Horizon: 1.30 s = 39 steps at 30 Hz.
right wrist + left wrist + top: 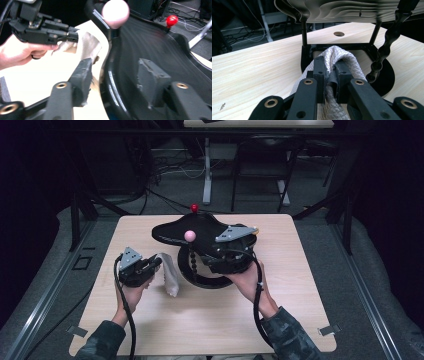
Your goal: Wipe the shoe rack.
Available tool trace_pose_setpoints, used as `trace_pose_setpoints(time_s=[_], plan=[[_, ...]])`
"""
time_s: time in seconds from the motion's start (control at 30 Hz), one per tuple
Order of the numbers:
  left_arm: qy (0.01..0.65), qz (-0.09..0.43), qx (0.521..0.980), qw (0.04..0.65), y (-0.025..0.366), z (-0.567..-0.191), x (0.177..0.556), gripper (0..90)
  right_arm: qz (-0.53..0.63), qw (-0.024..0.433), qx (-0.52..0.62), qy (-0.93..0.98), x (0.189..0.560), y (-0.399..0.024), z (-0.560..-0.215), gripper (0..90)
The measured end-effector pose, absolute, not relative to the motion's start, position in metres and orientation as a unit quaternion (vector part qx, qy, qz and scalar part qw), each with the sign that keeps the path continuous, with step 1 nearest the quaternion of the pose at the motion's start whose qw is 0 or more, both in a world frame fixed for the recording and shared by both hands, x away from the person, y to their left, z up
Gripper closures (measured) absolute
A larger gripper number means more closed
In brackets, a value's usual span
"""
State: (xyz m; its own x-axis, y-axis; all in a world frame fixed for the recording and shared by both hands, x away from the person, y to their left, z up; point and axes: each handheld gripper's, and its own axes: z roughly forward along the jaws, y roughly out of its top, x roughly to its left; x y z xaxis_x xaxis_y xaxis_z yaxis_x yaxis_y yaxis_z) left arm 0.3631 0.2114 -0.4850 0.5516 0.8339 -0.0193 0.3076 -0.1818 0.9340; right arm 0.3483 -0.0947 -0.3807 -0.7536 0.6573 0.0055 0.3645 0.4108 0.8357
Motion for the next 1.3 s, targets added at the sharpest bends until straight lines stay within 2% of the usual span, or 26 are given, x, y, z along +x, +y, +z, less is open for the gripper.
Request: trace_pose_setpoints(time_s=[0.07,0.23,0.47,0.8,1.03,1.23,1.3], plan=[[0.395,0.261,0.722,0.505,0.212,-0.485,0.363,82.2,0.424,0.189,0.316,0.827,0.347,-0.091,-0.383,55.1],[0.394,0.259,0.724,0.504,0.211,-0.486,0.363,82.2,0.425,0.191,0.313,0.827,0.345,-0.098,-0.385,56.1],[0.391,0.255,0.727,0.503,0.209,-0.487,0.363,82.2,0.409,0.203,0.328,0.827,0.344,-0.123,-0.382,55.0],[0.388,0.251,0.733,0.500,0.204,-0.490,0.363,82.1,0.406,0.199,0.366,0.813,0.349,-0.162,-0.377,52.3],[0.385,0.250,0.735,0.500,0.202,-0.490,0.363,82.0,0.448,0.208,0.356,0.793,0.355,-0.140,-0.380,40.2],[0.383,0.250,0.734,0.501,0.201,-0.489,0.363,82.0,0.457,0.251,0.342,0.782,0.363,-0.105,-0.373,39.4],[0.383,0.251,0.733,0.503,0.201,-0.489,0.362,82.0,0.451,0.269,0.335,0.782,0.366,-0.095,-0.370,43.8]])
